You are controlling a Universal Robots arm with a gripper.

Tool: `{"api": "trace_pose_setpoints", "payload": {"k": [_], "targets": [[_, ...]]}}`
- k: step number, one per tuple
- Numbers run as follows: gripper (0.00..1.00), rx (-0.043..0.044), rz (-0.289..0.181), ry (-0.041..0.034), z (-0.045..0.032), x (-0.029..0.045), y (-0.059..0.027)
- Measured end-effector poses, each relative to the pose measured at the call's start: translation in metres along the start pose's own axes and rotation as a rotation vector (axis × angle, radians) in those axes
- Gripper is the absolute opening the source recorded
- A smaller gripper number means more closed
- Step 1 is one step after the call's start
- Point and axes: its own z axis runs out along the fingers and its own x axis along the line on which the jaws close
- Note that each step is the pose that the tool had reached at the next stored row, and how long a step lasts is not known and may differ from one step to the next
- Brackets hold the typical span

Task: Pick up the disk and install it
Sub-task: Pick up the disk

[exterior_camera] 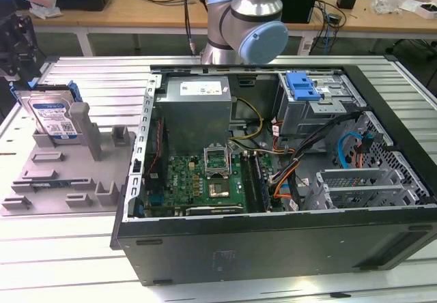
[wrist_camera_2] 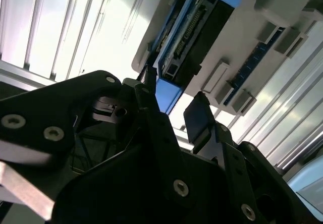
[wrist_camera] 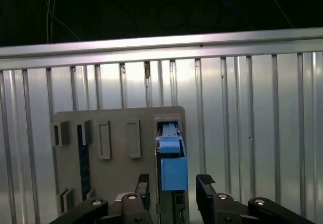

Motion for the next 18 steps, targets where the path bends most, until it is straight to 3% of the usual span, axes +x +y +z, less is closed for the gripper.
{"api": "trace_pose_setpoints", "payload": {"k": [7, 18], "targets": [[0.49, -0.0002, 0.000, 0.0000, 0.0101, -0.0005, 0.0004], [0.49, -0.0001, 0.000, 0.0000, 0.0184, -0.0005, 0.0054]]}}
